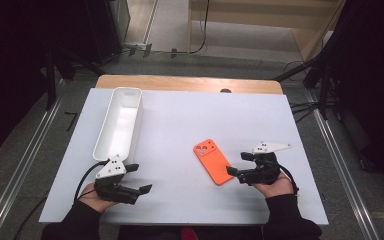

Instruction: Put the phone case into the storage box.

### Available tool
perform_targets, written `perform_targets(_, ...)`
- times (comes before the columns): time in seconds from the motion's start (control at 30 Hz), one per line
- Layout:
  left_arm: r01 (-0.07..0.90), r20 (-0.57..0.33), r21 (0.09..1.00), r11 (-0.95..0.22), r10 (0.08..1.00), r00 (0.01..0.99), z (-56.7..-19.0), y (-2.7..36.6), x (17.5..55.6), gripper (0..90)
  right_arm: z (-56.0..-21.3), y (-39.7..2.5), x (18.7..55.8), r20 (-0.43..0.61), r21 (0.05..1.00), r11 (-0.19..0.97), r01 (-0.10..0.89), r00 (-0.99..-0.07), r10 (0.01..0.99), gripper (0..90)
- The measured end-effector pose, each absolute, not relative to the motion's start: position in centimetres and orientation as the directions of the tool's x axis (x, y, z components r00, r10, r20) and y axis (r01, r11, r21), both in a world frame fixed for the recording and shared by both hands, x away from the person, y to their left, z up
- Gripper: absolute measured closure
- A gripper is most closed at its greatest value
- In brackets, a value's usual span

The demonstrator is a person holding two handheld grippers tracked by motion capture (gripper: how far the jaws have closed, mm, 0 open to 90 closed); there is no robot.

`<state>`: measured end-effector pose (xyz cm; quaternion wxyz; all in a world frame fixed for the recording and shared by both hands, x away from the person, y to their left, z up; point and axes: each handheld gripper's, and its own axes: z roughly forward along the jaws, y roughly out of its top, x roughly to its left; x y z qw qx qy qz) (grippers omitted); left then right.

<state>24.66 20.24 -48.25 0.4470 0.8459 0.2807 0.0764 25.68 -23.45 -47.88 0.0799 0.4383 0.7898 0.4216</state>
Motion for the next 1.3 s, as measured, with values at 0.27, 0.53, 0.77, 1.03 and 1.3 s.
perform_targets(0.27,0.407,-0.123,0.800,-0.441,0.544,0.830,-48.2,20.3,24.6,15.6,-47.8,-22.6,26.3,0.230,0.745,0.240,0.622,-0.578,0.783,15.8)
perform_targets(0.53,0.407,-0.124,0.801,-0.439,0.544,0.830,-48.2,20.3,24.6,15.6,-47.9,-21.8,26.6,0.219,0.750,0.223,0.623,-0.551,0.805,15.8)
perform_targets(0.77,0.406,-0.122,0.799,-0.442,0.543,0.831,-48.2,20.3,24.6,15.6,-48.4,-20.7,27.1,0.222,0.727,0.232,0.647,-0.541,0.811,15.8)
perform_targets(1.03,0.407,-0.124,0.800,-0.441,0.543,0.831,-48.2,20.3,24.6,15.6,-48.7,-19.8,27.4,0.212,0.716,0.243,0.654,-0.535,0.818,15.8)
perform_targets(1.3,0.407,-0.124,0.800,-0.441,0.543,0.831,-48.2,20.3,24.6,15.6,-49.0,-19.2,27.6,0.210,0.725,0.234,0.648,-0.531,0.821,15.8)
